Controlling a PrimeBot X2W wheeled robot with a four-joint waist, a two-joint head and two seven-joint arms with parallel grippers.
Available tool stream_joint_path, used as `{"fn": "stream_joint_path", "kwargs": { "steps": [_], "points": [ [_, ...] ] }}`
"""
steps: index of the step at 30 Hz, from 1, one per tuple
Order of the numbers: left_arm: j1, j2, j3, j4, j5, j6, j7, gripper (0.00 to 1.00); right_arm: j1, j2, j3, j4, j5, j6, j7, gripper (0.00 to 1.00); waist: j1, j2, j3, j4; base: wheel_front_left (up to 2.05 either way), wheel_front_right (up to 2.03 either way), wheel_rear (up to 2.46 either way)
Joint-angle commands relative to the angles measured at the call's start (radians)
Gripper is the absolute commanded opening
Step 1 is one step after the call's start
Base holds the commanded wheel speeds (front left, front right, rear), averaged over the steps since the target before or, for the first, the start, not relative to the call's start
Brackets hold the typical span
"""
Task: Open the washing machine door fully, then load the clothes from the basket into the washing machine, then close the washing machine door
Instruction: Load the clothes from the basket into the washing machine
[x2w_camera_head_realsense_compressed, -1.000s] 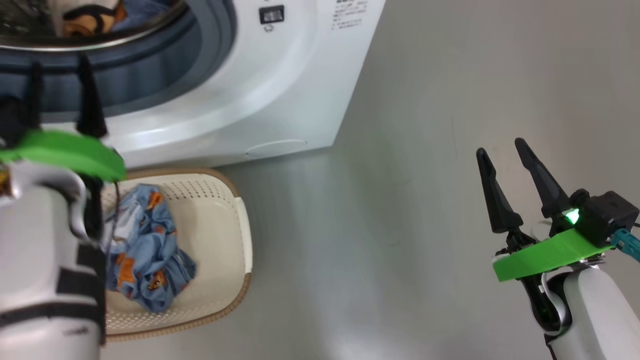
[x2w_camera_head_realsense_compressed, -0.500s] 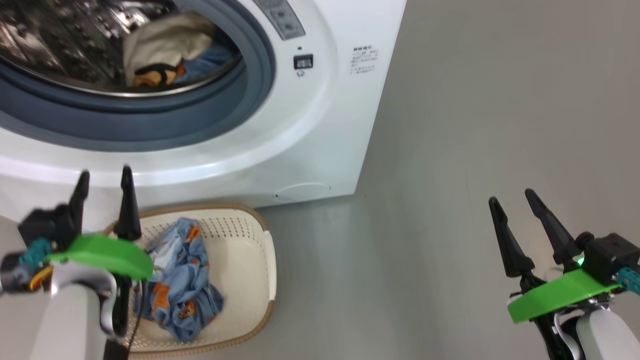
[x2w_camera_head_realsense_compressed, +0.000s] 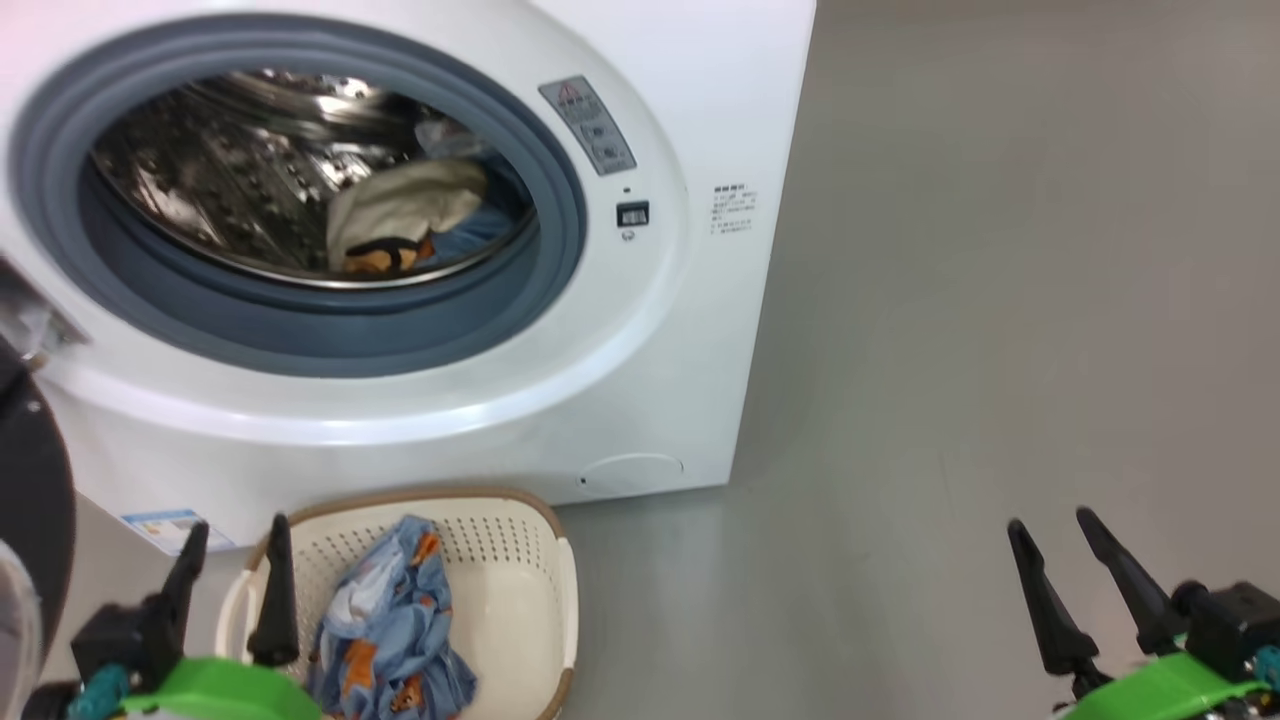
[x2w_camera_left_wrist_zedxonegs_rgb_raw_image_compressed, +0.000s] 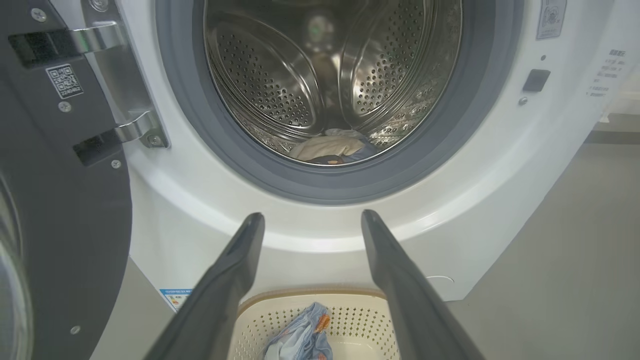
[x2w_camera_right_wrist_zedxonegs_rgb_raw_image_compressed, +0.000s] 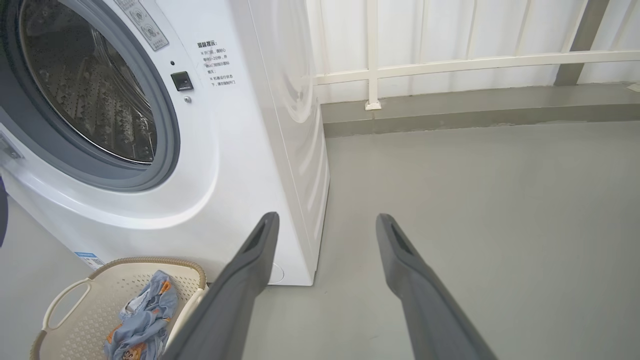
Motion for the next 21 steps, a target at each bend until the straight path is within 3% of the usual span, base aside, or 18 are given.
{"fn": "stream_joint_path", "kwargs": {
  "steps": [1, 21],
  "points": [
    [0.026, 0.025, 0.039, -0.047, 0.004, -0.001, -0.006, 1.00, 0.024, -0.028, 0.009, -0.025, 0.018, 0.002, -0.005, 1.00, 0.0000, 0.0000, -0.053, 0.016, 0.00, 0.00, 0.00],
    [0.212, 0.013, 0.083, -0.192, -0.015, -0.002, -0.006, 1.00, 0.110, -0.029, -0.041, -0.047, 0.020, 0.002, -0.005, 1.00, 0.0000, 0.0000, -0.094, 0.028, 0.00, 0.00, 0.00]
  ]
}}
